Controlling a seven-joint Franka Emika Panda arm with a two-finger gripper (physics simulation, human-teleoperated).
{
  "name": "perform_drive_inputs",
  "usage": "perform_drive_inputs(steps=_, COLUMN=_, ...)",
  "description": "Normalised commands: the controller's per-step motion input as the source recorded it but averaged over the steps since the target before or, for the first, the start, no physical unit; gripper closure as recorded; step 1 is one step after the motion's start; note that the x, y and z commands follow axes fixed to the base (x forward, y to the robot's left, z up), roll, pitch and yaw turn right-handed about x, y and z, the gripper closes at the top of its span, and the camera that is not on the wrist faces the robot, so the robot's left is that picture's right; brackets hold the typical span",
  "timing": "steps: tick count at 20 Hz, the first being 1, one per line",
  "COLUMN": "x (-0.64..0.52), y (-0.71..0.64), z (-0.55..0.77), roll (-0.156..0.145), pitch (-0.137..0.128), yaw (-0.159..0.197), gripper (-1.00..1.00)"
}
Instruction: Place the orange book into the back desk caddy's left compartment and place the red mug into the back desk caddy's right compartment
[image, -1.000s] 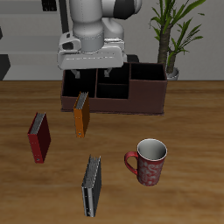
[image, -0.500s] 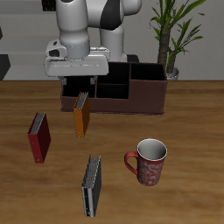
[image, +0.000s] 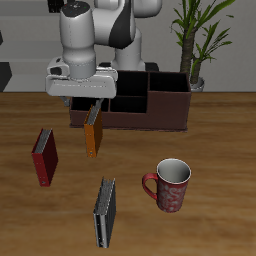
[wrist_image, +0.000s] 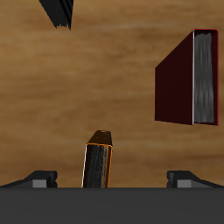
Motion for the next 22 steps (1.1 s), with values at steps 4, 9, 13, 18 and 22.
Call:
perform_drive_inputs(steps=4, x=-0.03, y=0.08, z=-0.15, roll=-0.009, pitch=-0.053, yaw=-0.003, gripper=-1.0)
perform_drive_inputs(steps=9, x=-0.03, y=0.12, z=-0.22, roll=0.006, pitch=-0.035, yaw=0.025, gripper=-1.0)
perform_drive_inputs(steps=13, x=0.0, y=0.03, z=-0.16, roll=-0.018, pitch=-0.026, yaw=-0.049, gripper=-1.0)
perform_drive_inputs(steps=18, x=-0.01, y=0.02, z=-0.17, roll=-0.004, pitch=-0.009, yaw=0.001, gripper=-1.0)
perform_drive_inputs(steps=22, x=0.01, y=-0.03, z=-0.24, roll=-0.008, pitch=0.019, yaw=-0.028, gripper=-1.0)
